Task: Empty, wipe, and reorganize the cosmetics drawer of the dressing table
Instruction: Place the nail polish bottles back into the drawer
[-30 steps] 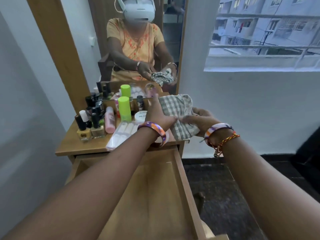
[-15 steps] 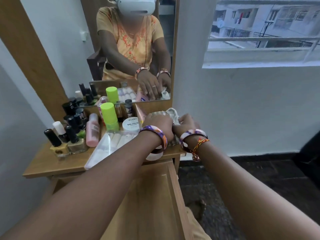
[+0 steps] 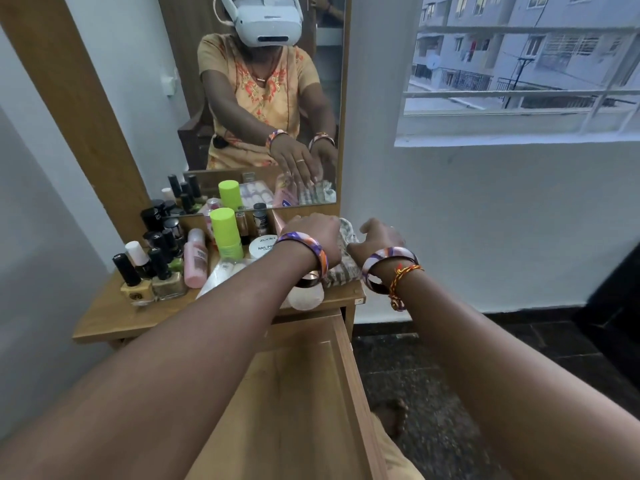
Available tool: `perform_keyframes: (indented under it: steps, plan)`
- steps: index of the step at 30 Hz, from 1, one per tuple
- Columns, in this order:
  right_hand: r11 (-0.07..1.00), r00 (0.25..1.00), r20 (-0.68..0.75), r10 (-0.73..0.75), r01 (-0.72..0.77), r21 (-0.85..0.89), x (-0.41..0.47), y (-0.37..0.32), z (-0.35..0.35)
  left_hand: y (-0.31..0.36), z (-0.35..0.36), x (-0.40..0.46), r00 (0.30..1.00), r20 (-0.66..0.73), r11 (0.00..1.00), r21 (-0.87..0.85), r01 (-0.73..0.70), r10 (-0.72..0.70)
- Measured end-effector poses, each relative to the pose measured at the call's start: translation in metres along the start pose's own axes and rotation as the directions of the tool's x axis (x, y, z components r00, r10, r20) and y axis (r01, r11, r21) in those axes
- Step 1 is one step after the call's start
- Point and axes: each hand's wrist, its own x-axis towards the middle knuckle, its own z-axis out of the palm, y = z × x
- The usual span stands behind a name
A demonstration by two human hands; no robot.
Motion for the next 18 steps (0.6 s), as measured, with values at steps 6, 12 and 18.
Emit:
perform_keyframes:
  steps: [6, 12, 18]
  plan:
    - [0.985, 0.985, -0.041, -0.167, 0.165, -0.052, -0.025, -0.03, -0.02, -0.02, -0.026, -0.019, 0.995, -0.094, 1.0, -0.013, 0.024, -0.025]
    - [0.935, 0.934, 0.04, -0.355, 0.355, 0.009, -0.045, -0.071, -0.014, -0.07, -0.062, -0.049, 0.971, -0.195, 0.983, -0.143, 0.112, -0.138]
    - [0.842, 0.841, 0.11, -0.529, 0.537, -0.049, -0.056, -0.109, 0.011, -0.14, -0.083, -0.073, 0.905, -0.274, 0.93, -0.269, 0.252, -0.325]
